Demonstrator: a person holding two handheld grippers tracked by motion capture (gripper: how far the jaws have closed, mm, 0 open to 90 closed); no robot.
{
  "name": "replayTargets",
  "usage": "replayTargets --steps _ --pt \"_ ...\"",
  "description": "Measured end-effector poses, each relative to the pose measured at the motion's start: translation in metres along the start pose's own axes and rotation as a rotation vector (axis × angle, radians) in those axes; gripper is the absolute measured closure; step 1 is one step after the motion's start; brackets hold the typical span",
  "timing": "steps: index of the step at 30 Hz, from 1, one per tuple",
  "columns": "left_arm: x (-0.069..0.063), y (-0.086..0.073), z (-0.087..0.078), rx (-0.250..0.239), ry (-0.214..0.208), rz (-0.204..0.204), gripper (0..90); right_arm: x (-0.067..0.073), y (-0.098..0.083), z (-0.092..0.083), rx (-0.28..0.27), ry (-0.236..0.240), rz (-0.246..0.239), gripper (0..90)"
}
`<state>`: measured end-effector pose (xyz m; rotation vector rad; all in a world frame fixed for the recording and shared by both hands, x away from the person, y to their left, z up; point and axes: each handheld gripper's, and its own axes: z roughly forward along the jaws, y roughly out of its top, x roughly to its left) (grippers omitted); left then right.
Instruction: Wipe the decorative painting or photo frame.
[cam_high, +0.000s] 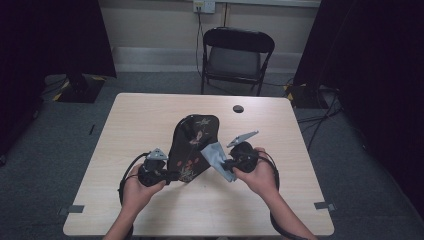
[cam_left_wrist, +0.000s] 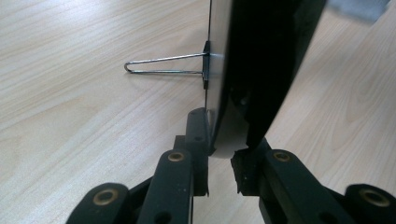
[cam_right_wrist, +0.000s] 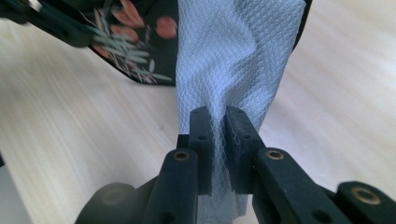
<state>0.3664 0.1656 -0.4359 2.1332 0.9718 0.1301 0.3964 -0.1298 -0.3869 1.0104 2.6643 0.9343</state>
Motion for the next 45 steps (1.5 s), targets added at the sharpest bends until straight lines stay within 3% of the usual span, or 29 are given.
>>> replayTargets --steps 10,15,23,34,45 --pt "-0.002 0.001 0.001 0.004 -0.005 0.003 78.6 0.002 0.048 -0.058 -0.122 -0.032 -0.045 82.5" --pt "-0.002 0.002 0.000 0.010 -0.008 0.019 78.7 0.003 0.066 -0.068 -0.140 -0.046 -0.054 82.4" --pt "-0.002 0.002 0.001 0.004 -0.009 0.019 78.7 0.005 0.063 -0.041 -0.098 -0.025 -0.052 82.4" --pt "0.000 0.001 0.000 -0.001 -0.004 -0.007 78.6 0.004 0.027 0.005 -0.038 0.034 0.002 82.4" --pt "0.001 0.001 -0.001 0.011 -0.007 -0.003 78.6 0.001 -0.008 0.041 0.041 0.060 0.034 82.4"
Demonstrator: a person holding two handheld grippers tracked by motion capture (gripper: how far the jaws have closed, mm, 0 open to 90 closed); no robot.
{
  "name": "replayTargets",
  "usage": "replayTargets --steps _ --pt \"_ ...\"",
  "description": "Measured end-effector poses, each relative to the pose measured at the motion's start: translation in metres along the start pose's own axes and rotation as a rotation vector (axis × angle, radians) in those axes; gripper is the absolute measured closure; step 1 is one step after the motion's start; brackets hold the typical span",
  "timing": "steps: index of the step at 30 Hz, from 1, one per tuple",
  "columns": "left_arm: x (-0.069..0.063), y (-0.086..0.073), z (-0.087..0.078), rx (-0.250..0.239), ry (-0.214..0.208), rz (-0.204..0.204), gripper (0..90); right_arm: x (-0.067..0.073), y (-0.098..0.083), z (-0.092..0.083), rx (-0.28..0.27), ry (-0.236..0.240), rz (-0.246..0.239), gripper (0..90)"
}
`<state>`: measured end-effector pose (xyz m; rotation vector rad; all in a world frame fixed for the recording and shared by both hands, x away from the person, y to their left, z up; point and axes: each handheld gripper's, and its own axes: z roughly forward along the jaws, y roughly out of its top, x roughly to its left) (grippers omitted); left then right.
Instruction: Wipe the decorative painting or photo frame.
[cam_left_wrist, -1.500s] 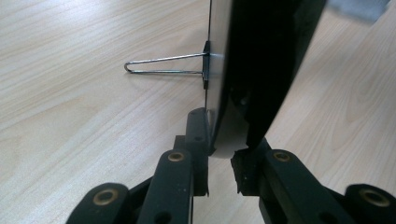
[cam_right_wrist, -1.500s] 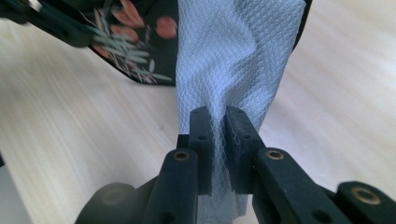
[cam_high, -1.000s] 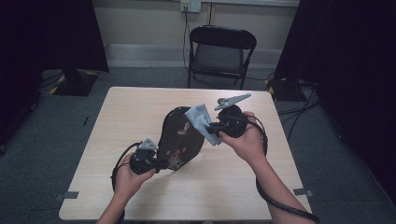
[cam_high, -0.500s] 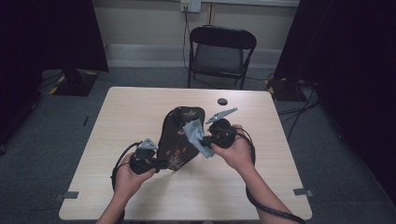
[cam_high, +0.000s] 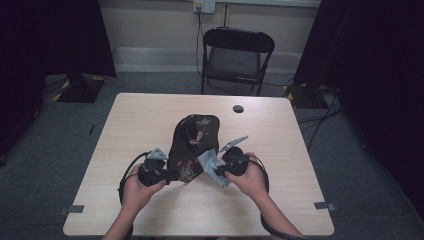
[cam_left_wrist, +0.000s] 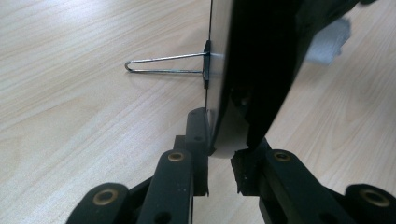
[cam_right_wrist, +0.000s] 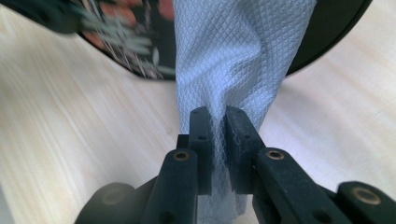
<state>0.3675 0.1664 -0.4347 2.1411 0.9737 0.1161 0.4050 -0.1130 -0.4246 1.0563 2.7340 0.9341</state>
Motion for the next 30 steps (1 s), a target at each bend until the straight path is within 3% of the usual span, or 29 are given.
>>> replayTargets --steps 9,14,18,23,30 --pt "0.000 0.000 0.000 -0.002 0.000 -0.005 78.5 -0.004 -0.025 0.027 0.070 0.001 0.022 82.4" --pt "0.000 -0.001 0.000 -0.005 0.006 -0.013 78.3 -0.006 -0.030 0.027 0.056 0.019 0.045 82.3" --pt "-0.001 -0.001 -0.002 -0.015 0.024 -0.022 77.0 -0.006 -0.027 0.017 0.057 0.005 0.028 82.3" --pt "-0.003 -0.001 -0.009 -0.027 0.043 -0.026 75.1 -0.005 -0.018 -0.008 0.023 -0.014 0.009 82.3" --pt "-0.004 -0.002 -0.012 -0.017 0.029 -0.038 78.0 -0.001 0.002 -0.047 -0.026 -0.054 -0.034 82.4"
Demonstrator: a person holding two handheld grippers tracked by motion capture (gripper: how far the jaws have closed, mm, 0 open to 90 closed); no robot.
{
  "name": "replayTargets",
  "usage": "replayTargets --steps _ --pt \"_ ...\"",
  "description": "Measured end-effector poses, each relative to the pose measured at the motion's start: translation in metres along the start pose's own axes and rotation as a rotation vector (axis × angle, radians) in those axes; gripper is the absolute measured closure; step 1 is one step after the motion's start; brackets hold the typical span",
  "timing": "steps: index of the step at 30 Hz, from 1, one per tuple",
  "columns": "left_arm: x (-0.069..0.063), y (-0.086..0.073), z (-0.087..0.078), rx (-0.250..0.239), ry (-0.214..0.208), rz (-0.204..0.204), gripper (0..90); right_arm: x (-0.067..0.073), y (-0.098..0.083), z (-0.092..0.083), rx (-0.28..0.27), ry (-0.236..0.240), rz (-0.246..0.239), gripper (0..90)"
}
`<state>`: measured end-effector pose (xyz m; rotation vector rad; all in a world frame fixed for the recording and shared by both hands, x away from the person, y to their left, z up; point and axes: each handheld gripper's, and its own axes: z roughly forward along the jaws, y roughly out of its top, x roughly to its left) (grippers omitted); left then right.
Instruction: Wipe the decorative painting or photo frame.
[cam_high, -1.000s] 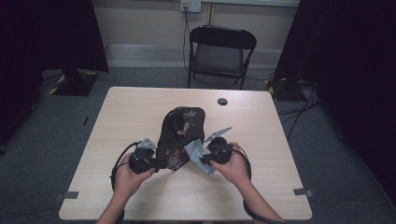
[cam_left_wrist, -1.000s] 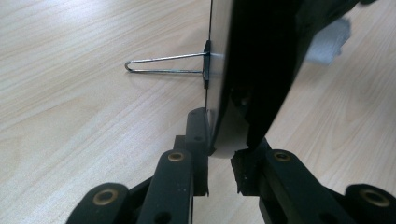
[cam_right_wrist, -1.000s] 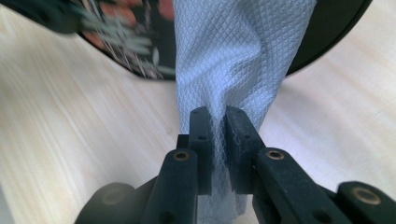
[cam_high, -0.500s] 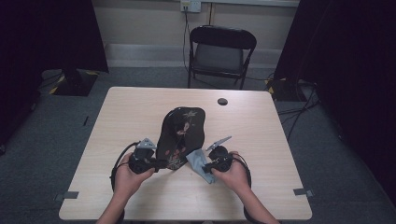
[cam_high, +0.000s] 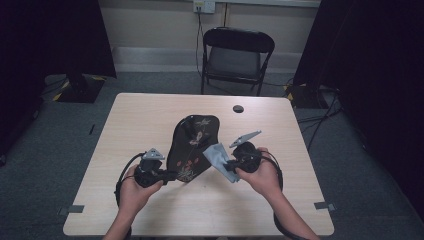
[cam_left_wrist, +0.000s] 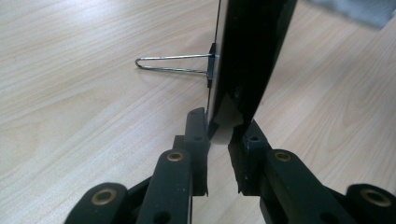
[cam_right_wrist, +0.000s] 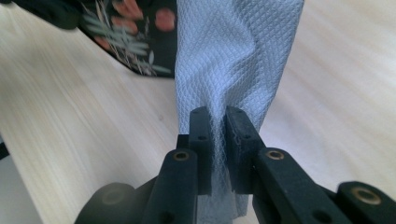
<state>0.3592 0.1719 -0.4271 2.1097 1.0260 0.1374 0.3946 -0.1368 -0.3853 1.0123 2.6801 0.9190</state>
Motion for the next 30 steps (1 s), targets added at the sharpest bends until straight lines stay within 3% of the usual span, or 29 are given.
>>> replayTargets --steps 9,12,18,30 --pt "0.002 0.002 0.000 0.008 -0.007 0.009 78.6 0.001 0.046 -0.045 -0.106 -0.024 -0.033 82.4" --pt "0.003 0.002 0.000 0.008 -0.011 0.011 78.5 0.001 0.062 -0.053 -0.133 -0.025 -0.037 82.4" --pt "0.005 0.002 0.000 0.007 -0.015 0.010 78.6 0.000 0.067 -0.037 -0.107 -0.023 -0.038 82.4" --pt "0.006 0.003 -0.001 0.018 -0.021 0.013 78.6 0.005 0.026 0.020 -0.034 0.048 0.007 82.3"
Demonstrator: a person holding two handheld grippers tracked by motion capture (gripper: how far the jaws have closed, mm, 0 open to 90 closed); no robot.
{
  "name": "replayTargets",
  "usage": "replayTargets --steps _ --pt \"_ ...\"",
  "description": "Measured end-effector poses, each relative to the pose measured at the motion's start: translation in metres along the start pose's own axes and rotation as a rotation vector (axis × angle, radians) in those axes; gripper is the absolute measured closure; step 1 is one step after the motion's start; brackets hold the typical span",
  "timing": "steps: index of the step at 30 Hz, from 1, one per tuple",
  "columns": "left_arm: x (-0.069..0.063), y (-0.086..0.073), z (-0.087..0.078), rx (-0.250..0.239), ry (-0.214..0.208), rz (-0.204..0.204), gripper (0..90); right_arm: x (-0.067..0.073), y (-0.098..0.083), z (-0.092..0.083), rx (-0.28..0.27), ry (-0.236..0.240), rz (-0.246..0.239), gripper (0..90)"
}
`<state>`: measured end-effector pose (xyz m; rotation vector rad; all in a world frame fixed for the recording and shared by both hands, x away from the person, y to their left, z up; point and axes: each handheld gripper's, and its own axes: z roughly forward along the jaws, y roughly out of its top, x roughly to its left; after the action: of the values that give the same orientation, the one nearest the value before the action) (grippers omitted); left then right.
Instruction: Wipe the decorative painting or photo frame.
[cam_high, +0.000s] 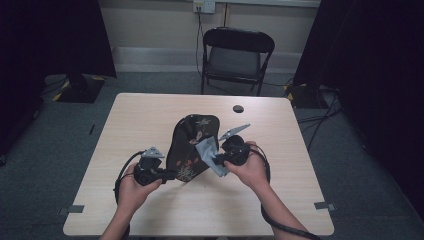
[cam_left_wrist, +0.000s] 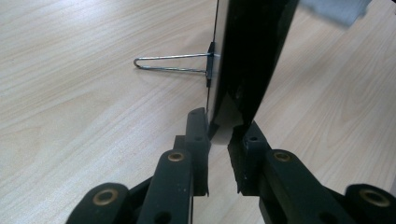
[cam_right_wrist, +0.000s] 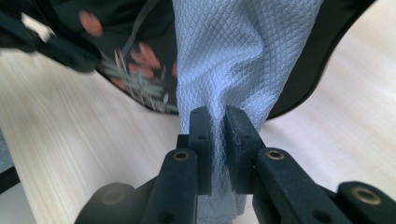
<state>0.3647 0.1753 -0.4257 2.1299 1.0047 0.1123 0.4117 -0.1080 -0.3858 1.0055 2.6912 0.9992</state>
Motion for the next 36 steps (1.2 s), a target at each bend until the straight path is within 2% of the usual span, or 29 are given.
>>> replayTargets --steps 9,15,18,24,36 --pt "0.001 -0.001 0.000 -0.009 0.003 -0.001 78.5 -0.002 -0.033 0.037 0.066 0.026 0.036 82.3" --pt "0.001 -0.001 0.000 -0.009 0.003 0.001 78.5 0.000 -0.050 0.054 0.108 0.024 0.056 82.2" --pt "0.001 -0.001 0.000 -0.003 -0.002 0.002 78.5 0.000 -0.055 0.057 0.114 0.026 0.061 82.2" --pt "0.001 -0.001 0.000 -0.006 0.002 0.003 78.5 0.000 -0.051 0.044 0.105 0.021 0.048 82.2" --pt "0.000 -0.001 0.000 -0.008 0.001 -0.004 78.5 0.006 -0.016 -0.018 0.014 -0.007 -0.012 82.2"
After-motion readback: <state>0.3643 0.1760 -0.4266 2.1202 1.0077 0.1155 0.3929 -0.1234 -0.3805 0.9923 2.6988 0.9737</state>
